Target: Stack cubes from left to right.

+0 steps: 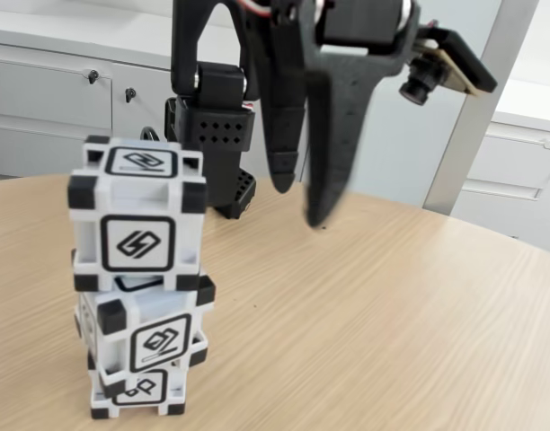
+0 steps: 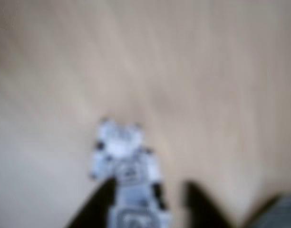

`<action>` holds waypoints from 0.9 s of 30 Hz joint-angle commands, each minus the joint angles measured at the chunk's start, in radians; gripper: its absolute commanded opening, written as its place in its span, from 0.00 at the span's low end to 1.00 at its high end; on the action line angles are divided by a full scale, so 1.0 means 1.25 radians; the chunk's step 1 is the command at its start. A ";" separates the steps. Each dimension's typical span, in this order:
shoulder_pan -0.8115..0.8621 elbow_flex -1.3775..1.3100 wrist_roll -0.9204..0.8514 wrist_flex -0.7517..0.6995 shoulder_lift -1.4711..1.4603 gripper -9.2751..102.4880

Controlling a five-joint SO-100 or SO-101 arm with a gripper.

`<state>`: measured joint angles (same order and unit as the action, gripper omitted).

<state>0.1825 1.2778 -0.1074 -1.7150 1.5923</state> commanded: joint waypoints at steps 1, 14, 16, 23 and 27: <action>-0.018 -0.013 0.011 -0.004 0.018 0.08; -0.013 -0.011 -0.002 -0.004 0.331 0.08; -0.016 -0.009 0.000 -0.002 0.426 0.08; -0.017 -0.007 0.012 -0.002 0.685 0.08; -0.018 -0.007 0.028 -0.001 0.798 0.08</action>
<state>0.1534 1.2763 -0.0905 -1.7150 2.5173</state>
